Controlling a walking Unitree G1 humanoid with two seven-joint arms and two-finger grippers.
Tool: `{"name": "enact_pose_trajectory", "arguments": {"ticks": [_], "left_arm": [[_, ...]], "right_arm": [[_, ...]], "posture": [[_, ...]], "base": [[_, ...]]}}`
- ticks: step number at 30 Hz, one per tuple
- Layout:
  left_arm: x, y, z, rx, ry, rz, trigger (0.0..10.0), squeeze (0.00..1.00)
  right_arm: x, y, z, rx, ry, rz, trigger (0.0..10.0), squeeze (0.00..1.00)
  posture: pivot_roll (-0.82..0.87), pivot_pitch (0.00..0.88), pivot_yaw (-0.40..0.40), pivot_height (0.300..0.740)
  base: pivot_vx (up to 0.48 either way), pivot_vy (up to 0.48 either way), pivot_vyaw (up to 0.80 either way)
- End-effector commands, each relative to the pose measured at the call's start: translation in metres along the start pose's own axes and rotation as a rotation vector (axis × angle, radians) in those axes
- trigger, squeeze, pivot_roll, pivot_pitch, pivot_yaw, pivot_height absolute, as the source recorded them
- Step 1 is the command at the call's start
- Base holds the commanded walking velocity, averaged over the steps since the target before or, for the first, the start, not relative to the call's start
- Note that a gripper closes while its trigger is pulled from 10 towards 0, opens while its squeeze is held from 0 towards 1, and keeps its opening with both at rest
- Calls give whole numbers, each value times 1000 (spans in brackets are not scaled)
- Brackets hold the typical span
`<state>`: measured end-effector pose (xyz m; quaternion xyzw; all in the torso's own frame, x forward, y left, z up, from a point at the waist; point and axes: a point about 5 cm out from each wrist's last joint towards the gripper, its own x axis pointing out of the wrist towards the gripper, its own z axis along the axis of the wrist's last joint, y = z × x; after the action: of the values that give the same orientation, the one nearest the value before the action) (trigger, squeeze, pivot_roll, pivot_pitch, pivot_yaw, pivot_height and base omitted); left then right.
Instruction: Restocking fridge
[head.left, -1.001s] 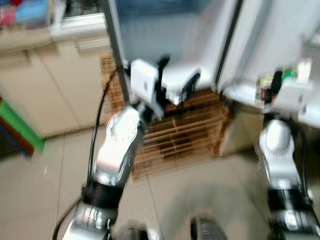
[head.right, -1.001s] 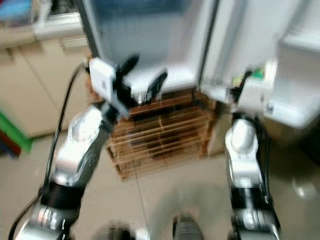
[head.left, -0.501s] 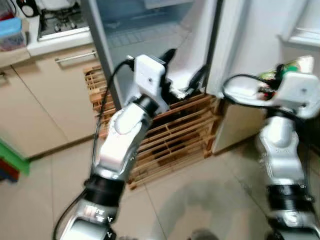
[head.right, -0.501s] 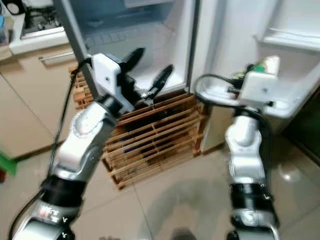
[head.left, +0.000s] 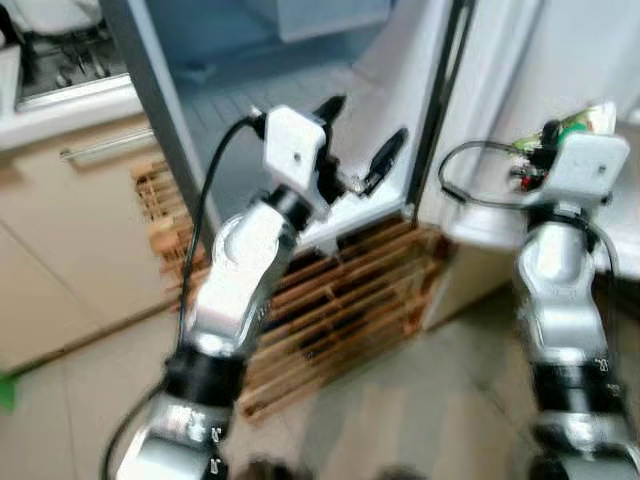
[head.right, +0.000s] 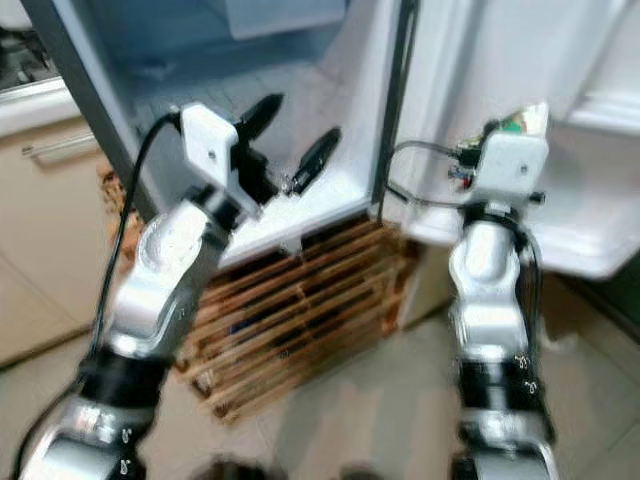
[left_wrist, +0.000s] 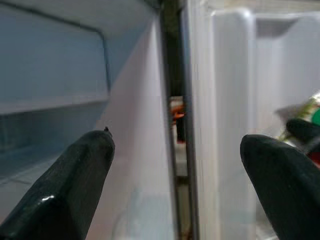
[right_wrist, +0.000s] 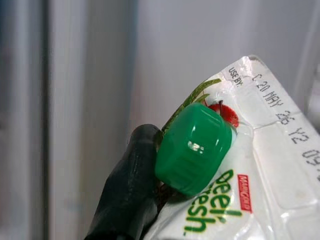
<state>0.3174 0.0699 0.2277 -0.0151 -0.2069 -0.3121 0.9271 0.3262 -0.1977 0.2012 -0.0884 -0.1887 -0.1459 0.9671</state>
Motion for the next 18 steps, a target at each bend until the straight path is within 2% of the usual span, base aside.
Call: {"name": "enact_pose_trajectory", "arguments": {"ticks": [1, 5, 9, 15, 18], "left_arm": [[5, -9, 3, 2, -16, -37, 10000, 0], [4, -11, 1, -3, -13, -46, 10000, 0], [5, -12, 1, -1, -14, -53, 10000, 0], [5, -11, 1, 2, -16, -48, 10000, 0], [3, -11, 1, 8, -13, -45, 10000, 0]], "right_arm": [[0, -10, -1, -27, 3, -33, 10000, 0], [1, -11, -2, -34, 7, -38, 10000, 0], [2, -12, -5, -43, 14, -40, 10000, 0], [3, -11, -6, -51, 11, -30, 10000, 0], [10, -14, -4, -50, -27, -45, 10000, 0]], "posture": [[-268, 59, 52, 740], [-270, 51, 54, 740], [-268, 47, 57, 740], [-264, 43, 59, 740], [-230, 49, 71, 740]], "base": [[0, 0, 0], [0, 0, 0], [0, 0, -634], [0, 0, 0], [0, 0, 0]]}}
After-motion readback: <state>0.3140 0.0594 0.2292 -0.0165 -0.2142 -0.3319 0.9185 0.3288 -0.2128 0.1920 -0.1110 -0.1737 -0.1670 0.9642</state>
